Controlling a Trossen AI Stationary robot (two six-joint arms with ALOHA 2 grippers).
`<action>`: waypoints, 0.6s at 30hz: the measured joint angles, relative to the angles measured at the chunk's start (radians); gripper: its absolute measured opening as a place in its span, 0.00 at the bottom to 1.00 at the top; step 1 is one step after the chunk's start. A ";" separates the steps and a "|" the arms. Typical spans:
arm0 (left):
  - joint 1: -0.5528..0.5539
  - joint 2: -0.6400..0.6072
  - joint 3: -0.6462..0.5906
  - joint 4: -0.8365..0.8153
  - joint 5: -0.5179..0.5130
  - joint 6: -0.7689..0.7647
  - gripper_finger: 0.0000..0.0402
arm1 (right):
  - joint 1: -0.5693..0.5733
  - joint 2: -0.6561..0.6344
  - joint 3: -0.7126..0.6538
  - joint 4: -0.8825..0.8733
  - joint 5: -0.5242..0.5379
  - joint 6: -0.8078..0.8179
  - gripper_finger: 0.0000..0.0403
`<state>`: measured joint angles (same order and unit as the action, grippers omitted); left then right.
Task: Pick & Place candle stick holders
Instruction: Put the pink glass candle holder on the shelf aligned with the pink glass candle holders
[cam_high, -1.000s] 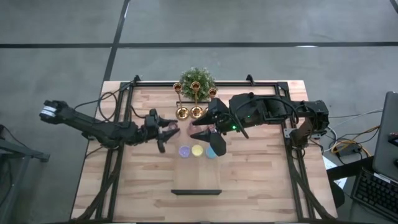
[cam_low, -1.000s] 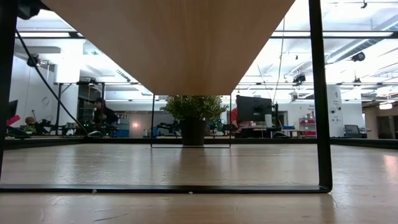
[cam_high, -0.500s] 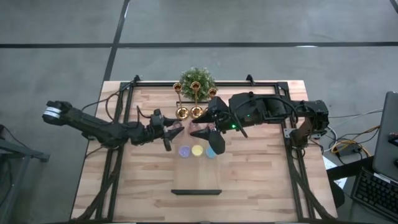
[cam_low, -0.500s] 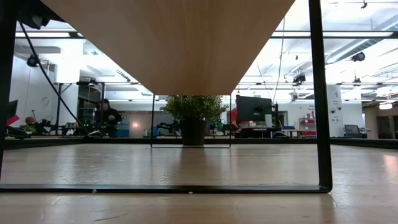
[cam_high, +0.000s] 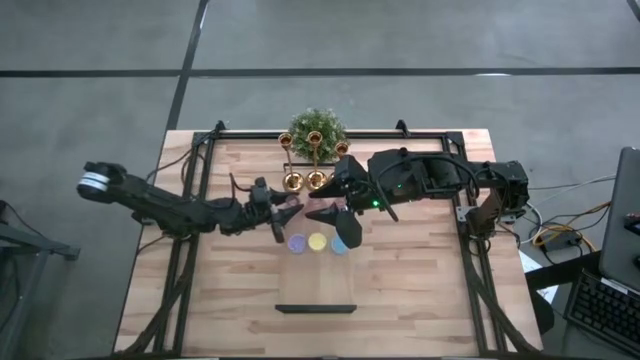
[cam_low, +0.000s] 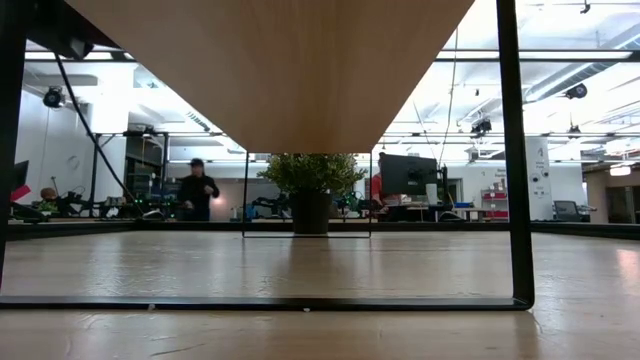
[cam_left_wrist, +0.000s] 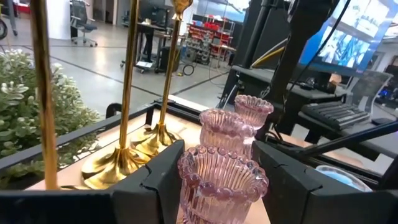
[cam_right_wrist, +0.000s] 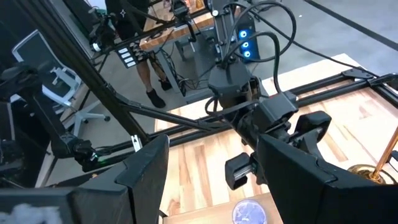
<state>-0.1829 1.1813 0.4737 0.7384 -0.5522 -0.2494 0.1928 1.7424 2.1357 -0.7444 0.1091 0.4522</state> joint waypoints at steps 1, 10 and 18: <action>0.000 0.008 0.000 0.010 0.000 0.000 0.45 | 0.000 0.000 0.000 0.000 0.000 0.000 0.59; 0.001 0.046 0.018 0.017 0.000 -0.009 0.45 | 0.000 0.000 0.000 0.000 0.000 0.000 0.59; 0.001 0.039 0.022 -0.008 0.001 -0.015 0.53 | 0.000 0.000 0.000 -0.001 0.001 0.000 0.59</action>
<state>-0.1822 1.2200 0.4957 0.7303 -0.5510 -0.2640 0.1928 1.7424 2.1357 -0.7452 0.1097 0.4526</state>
